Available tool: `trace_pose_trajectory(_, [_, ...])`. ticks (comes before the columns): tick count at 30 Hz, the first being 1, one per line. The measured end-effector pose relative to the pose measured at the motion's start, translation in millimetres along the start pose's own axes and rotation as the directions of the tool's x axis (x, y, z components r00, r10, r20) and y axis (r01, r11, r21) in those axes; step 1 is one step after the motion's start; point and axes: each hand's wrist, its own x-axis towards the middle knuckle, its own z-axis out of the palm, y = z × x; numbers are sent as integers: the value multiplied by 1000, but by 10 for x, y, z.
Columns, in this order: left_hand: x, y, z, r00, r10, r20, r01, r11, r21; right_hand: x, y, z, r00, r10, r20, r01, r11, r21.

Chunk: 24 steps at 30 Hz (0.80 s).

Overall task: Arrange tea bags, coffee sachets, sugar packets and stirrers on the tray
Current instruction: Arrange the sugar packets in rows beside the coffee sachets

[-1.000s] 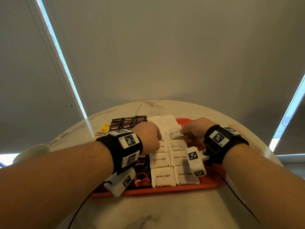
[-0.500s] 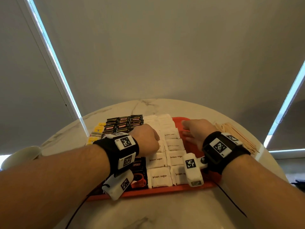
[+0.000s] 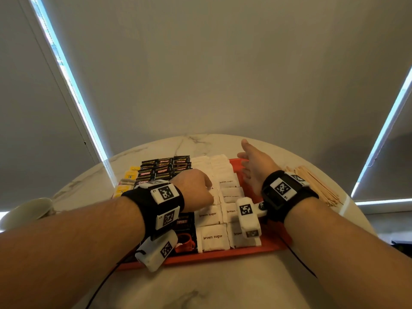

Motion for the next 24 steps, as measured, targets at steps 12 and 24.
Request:
trace_pose_trajectory(12, [-70,-68,-84,1000,20,7,-20,999,26,-6,-54,26,991,12,133,-20,998,60])
trace_pose_trajectory(24, [-490,-61,40,990,140,-15,-133,965,224,-655,307,-159,997,2,75,-4,1000,26])
